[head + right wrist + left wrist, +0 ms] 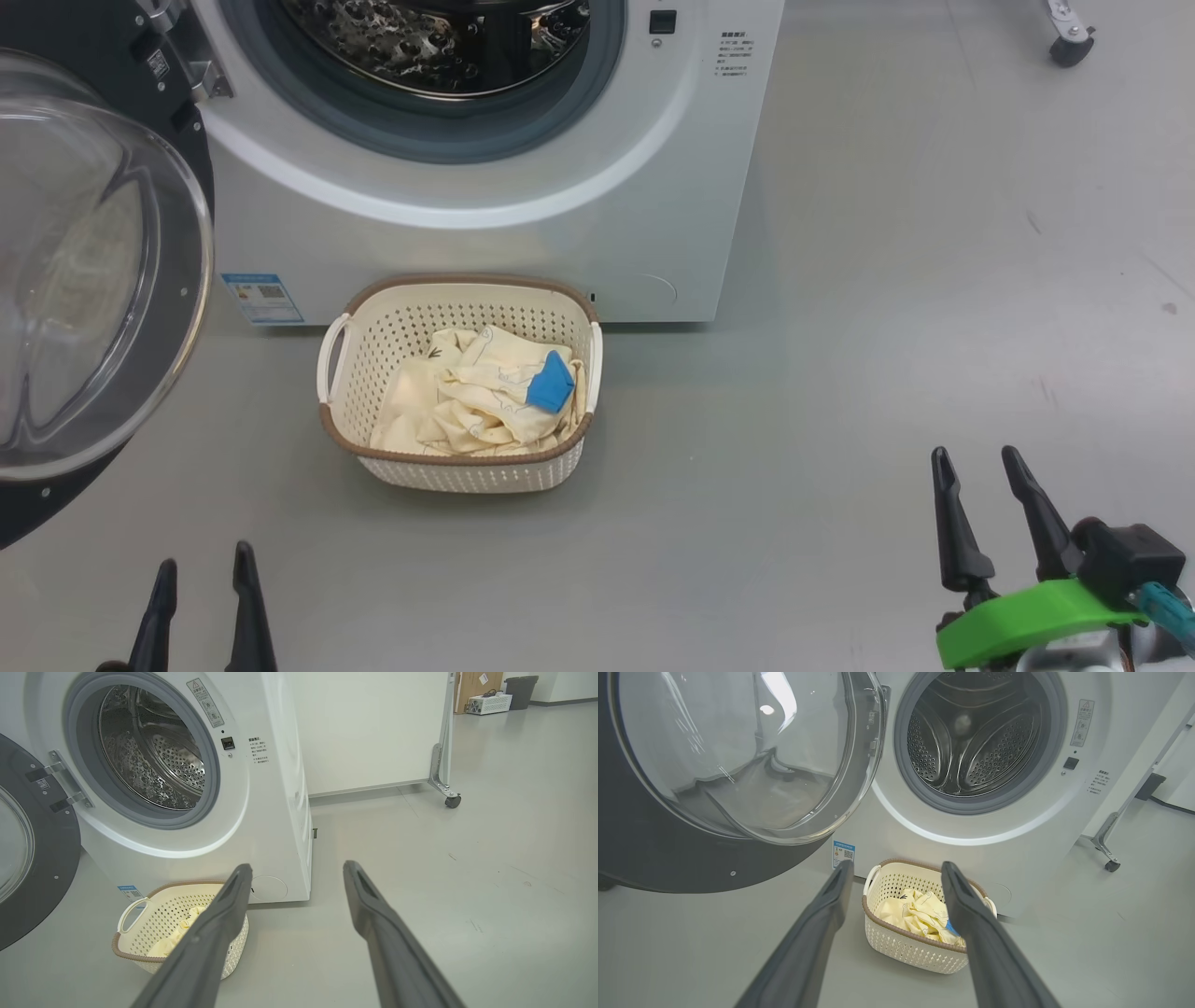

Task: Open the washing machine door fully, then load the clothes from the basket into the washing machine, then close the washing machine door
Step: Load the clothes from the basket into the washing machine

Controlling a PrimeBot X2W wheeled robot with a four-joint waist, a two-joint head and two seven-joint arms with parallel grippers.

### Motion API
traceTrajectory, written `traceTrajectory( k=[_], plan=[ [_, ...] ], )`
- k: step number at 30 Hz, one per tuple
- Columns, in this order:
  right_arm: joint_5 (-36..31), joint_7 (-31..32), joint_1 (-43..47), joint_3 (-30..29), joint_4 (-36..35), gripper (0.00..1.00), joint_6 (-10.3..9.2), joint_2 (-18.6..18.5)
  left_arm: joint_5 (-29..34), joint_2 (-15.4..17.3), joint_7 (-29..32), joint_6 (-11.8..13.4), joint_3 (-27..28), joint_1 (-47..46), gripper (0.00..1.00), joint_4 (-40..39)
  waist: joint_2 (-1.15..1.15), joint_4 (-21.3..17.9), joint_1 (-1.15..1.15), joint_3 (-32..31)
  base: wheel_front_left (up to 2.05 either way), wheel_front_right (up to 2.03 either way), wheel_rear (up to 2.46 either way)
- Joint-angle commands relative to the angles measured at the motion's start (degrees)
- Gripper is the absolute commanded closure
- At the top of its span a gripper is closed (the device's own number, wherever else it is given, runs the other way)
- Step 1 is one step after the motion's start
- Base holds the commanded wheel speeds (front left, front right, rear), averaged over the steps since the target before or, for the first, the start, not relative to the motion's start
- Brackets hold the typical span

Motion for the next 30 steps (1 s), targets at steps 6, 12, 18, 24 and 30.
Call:
traceTrajectory(
  k=[6, 12, 18, 24, 30],
  plan=[
    [-0.25, -0.55, -2.33, 1.26, -1.81, 0.00, 0.25, -0.52, -0.60, 1.34, -0.39, -0.12, 1.45, -1.77, 0.00, -0.96, 0.00, -0.24, 0.00, 0.18, 0.38, -0.29, -0.09],
    [-0.21, -0.55, -2.36, 1.13, -1.78, 0.00, 0.25, -0.50, -0.45, 1.20, -0.39, -0.12, 1.73, -1.87, 0.00, -0.68, 0.00, -0.28, 0.00, 0.20, 1.12, -1.09, -0.04],
    [-0.21, -0.55, -2.39, 1.08, -1.90, 0.00, 0.25, -0.50, -0.39, 1.00, -0.39, -0.12, 1.72, -1.97, 0.00, -0.66, 0.00, -0.13, 0.00, 0.27, 1.86, -1.86, 0.00],
    [-0.17, -0.55, -2.46, 1.05, -2.07, 0.00, 0.25, -0.49, 0.78, 0.58, -0.39, -0.12, 2.88, -2.29, 0.00, -0.45, 0.00, 0.19, 0.00, 0.67, 1.58, -1.53, -0.06],
    [-0.20, -0.55, -2.65, 1.02, -2.04, 0.00, 0.25, -0.48, 0.08, 0.42, -0.39, -0.12, 2.34, -2.40, 0.00, -0.35, 0.00, 0.65, 0.00, 1.00, 0.74, -0.74, 0.00]
  ],
)
